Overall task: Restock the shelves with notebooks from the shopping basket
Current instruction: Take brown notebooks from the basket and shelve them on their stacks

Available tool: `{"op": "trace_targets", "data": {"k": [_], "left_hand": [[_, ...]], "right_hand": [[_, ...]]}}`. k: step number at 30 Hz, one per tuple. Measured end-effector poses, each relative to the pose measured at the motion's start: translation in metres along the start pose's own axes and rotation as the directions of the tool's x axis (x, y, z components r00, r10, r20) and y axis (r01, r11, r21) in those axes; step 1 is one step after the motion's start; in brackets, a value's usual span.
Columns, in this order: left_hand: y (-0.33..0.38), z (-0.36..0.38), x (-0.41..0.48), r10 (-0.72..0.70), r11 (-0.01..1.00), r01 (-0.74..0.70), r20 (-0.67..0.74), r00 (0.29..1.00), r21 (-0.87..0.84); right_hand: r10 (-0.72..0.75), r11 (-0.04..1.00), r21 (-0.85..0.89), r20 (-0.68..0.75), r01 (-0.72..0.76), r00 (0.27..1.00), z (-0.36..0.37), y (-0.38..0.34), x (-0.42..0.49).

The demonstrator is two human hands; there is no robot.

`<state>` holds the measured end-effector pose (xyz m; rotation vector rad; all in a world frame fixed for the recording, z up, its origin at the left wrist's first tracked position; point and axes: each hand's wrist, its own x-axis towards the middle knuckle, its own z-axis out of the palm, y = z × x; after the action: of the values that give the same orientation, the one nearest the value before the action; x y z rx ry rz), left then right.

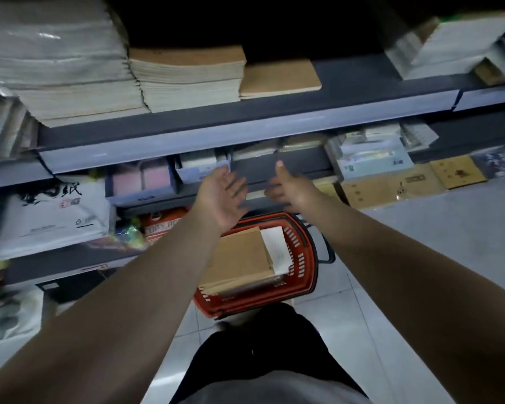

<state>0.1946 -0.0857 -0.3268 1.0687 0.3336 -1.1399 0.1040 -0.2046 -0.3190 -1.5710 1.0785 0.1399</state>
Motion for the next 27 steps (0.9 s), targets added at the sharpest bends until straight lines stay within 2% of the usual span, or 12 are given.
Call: {"op": "trace_targets", "data": {"k": [6, 12, 16, 21, 24, 27], "left_hand": [[-0.043, -0.051, 0.027, -0.079, 0.995, 0.084, -0.097, 0.992, 0.053], [-0.097, -0.087, 0.077, -0.167, 0.986, 0.164, -0.220, 0.961, -0.033], [-0.128, -0.114, 0.115, -0.189, 0.982, 0.174, -0.360, 0.913, -0.074], [-0.172, -0.146, 0.161, -0.245, 0.969, 0.215, -0.548, 0.800, -0.120], [-0.202, -0.162, 0.178, -0.293, 0.956, 0.244, -0.545, 0.786, -0.162], [-0.223, -0.171, 0.187, -0.323, 0.945, 0.303, -0.474, 0.820, -0.120]], "right_hand": [[0.111, 0.993, -0.042, -0.056, -0.114, 0.992, 0.039, 0.070, 0.022], [0.188, 0.982, 0.017, -0.021, -0.187, 0.982, 0.060, 0.138, 0.068], [0.244, 0.968, -0.051, -0.029, -0.245, 0.969, 0.078, 0.179, 0.105], [0.325, 0.935, -0.157, 0.022, -0.317, 0.946, 0.103, 0.232, 0.142], [0.384, 0.906, -0.202, 0.016, -0.373, 0.923, 0.110, 0.265, 0.161], [0.374, 0.902, -0.239, 0.011, -0.360, 0.927, 0.114, 0.286, 0.170]]}}
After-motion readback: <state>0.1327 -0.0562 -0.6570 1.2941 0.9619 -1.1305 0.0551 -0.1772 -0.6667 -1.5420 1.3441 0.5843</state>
